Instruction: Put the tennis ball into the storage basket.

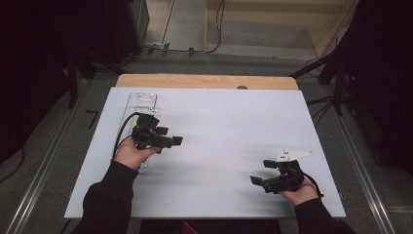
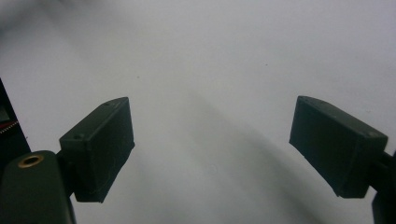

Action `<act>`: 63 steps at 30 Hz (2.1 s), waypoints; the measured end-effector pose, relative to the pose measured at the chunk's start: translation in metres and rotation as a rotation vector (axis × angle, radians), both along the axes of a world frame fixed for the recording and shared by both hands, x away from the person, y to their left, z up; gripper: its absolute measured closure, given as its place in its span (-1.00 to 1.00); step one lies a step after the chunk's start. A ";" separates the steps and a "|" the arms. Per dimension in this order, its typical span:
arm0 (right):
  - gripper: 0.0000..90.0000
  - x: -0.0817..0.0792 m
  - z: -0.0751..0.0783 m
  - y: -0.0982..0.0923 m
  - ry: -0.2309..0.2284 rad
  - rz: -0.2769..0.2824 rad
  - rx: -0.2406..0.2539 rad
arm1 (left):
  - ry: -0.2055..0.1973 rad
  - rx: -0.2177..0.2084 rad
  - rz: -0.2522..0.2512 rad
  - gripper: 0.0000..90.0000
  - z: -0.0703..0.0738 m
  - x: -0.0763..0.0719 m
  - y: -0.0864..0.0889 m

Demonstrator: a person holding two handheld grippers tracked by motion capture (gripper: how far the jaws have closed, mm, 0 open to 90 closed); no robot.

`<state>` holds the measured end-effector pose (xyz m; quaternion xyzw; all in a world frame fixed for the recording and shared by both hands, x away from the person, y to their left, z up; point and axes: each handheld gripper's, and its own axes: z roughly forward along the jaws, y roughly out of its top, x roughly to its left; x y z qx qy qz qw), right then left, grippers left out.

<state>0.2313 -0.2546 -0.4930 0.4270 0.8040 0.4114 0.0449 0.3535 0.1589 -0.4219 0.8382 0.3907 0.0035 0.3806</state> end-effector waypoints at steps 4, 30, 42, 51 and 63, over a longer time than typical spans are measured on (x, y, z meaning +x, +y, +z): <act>-0.74 0.000 0.000 0.000 -0.001 -0.003 0.000 | -0.003 -0.001 -0.011 -0.51 -0.003 -0.005 -0.002; -0.73 0.001 0.000 -0.001 0.026 -0.025 0.017 | -0.049 -0.020 -0.113 -0.51 -0.025 -0.042 0.004; -0.73 0.002 0.000 -0.001 0.033 -0.027 0.019 | -0.067 -0.026 -0.137 -0.51 -0.034 -0.056 0.011; -0.72 0.002 0.000 -0.002 0.035 -0.026 0.024 | -0.079 -0.013 -0.154 -0.50 -0.040 -0.066 0.013; -0.72 0.002 0.000 -0.002 0.037 -0.026 0.023 | -0.084 -0.020 -0.168 -0.50 -0.048 -0.074 0.015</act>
